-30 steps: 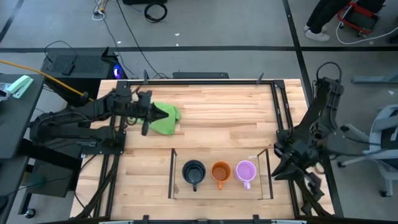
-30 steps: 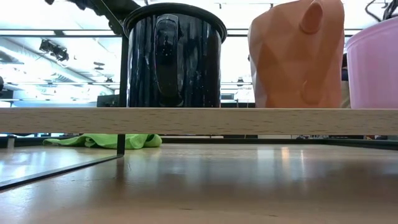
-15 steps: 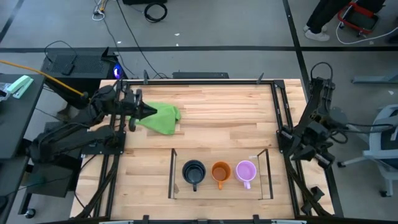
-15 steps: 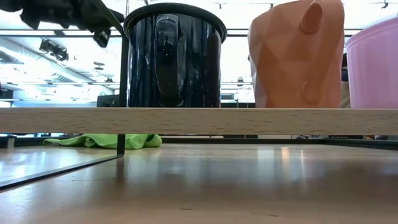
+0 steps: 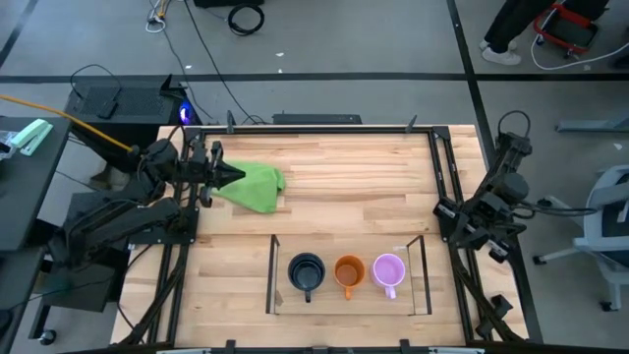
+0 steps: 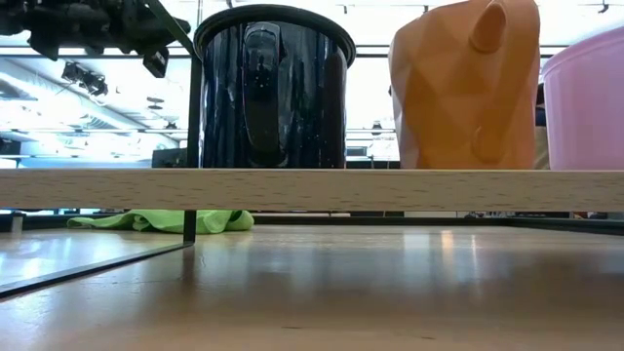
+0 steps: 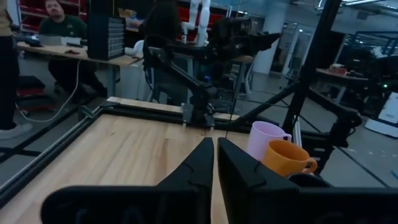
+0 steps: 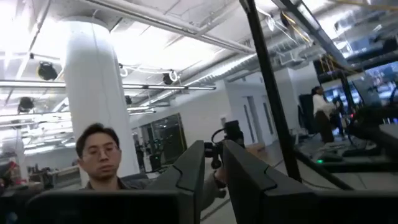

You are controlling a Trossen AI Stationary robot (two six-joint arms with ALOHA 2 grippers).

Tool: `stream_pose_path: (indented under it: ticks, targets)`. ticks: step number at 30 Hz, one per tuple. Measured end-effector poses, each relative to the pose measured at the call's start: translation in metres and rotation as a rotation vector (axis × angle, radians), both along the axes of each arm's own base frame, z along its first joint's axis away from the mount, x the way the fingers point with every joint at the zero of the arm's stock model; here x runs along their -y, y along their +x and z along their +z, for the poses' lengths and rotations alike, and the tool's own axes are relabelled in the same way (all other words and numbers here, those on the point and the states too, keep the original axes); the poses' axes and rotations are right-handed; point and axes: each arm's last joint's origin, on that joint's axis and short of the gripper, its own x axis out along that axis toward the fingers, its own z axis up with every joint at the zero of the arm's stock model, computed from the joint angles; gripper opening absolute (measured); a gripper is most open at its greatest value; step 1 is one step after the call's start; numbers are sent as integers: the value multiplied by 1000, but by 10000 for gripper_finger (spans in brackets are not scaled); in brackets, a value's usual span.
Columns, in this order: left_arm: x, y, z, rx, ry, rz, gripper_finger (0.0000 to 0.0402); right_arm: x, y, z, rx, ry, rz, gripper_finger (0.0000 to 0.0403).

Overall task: Stack small to large cups/mugs on shelf
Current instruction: Return to Home Position

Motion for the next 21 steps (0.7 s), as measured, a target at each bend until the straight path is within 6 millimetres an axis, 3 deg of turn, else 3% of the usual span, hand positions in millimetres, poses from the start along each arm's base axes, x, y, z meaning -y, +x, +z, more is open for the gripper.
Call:
stream_pose_path:
  ticks: [5, 12, 21]
  targets:
    - [-2, -2, 4, 36, 32, 22, 36, 14, -1, -6, 121, -72, -8, 68]
    - [-8, -6, 8, 62, 83, 78, 27, 32, 3, -12, 102, -142, -201, 68]
    - [-16, -12, 11, 87, 146, 162, 30, 48, 10, -13, 136, -239, -318, 68]
